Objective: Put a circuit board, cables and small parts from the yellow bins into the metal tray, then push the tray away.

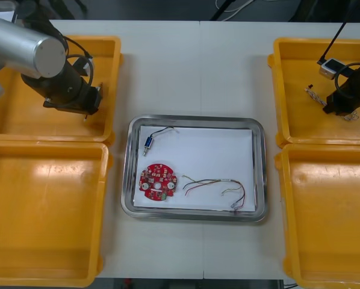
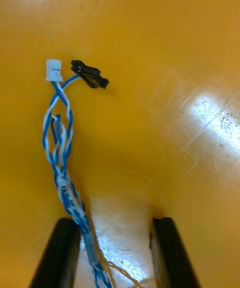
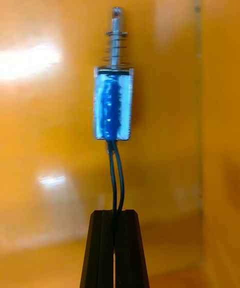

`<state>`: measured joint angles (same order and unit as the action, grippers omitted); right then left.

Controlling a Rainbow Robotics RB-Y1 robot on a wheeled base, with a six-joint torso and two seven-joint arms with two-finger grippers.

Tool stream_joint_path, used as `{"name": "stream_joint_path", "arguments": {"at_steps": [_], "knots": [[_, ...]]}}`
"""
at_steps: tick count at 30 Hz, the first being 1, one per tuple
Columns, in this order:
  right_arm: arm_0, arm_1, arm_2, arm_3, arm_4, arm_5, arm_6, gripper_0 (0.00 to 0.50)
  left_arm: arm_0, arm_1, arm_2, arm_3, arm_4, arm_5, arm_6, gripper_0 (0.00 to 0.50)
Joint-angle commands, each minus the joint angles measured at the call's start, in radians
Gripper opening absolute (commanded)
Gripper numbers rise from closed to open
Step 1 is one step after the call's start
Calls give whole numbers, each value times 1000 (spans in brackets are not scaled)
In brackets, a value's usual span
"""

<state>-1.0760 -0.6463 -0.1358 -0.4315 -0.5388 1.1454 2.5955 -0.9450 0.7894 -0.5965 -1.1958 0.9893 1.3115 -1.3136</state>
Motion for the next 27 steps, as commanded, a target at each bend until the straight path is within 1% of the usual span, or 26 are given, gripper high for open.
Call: {"name": "stream_joint_path", "arguments": {"at_steps": [1,2,3,6,10,13,16,19,21,23,25,26,27], "knots": [[50,16,1,-9,-41,-30,35,77,8,76,21,-11,20,5,14,0],[54,16,1,-9,-46,-36,38,49,8,83,21,-2,25,5,16,0],[56,16,1,-9,-47,-42,38,33,6,87,23,10,28,3,17,0],[56,16,1,-13,-47,-47,41,0,8,94,43,47,32,3,11,0],[56,16,-1,-41,-47,-39,40,0,8,99,64,91,34,-6,1,0],[56,7,-1,-87,-46,-13,37,0,8,106,64,122,38,-28,-6,0],[56,-6,-1,-145,-47,37,31,0,6,110,64,148,42,-43,-9,0],[56,-21,-8,-220,-38,111,18,0,8,113,66,160,48,-55,-3,0],[56,-33,-11,-283,-27,177,6,0,8,116,64,162,51,-63,4,0],[56,-36,-16,-328,-4,226,-6,0,8,117,69,160,57,-66,8,14],[56,-36,-22,-382,25,284,-41,0,8,120,75,160,65,-66,16,155],[56,-36,-22,-418,40,318,-64,0,8,122,81,162,72,-64,22,321],[57,-36,-22,-458,49,355,-84,0,8,122,83,160,75,-66,27,416]]}}
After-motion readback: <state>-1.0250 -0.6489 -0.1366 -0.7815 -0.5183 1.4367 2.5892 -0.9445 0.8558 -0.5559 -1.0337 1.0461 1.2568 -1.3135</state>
